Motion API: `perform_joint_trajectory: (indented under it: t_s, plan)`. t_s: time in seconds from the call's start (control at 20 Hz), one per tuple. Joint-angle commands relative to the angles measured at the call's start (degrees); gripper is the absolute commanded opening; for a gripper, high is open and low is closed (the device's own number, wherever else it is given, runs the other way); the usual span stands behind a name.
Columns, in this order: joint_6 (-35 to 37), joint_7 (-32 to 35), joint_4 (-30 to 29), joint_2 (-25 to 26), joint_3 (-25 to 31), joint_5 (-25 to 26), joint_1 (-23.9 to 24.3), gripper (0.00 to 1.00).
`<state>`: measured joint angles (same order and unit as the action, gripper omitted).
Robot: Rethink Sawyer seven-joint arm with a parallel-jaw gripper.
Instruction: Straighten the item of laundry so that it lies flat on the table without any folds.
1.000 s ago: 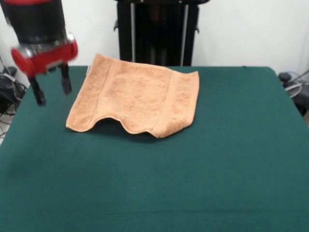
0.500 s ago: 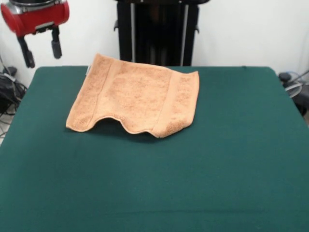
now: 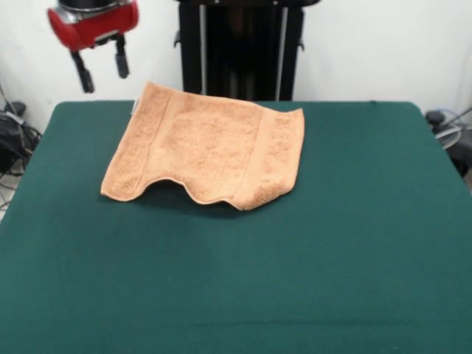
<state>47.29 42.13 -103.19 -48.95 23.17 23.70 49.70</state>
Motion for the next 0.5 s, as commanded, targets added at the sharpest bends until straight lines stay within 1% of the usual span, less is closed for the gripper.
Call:
perform_joint_trajectory:
  t_s: [0.05,0.5]
  plan:
    - [-9.87,20.24,-12.67,0.07,-4.79,-2.79,-3.52,1.00]
    - [-16.47,20.77,-15.68,0.96,-8.57,-5.66,-6.76,1.00]
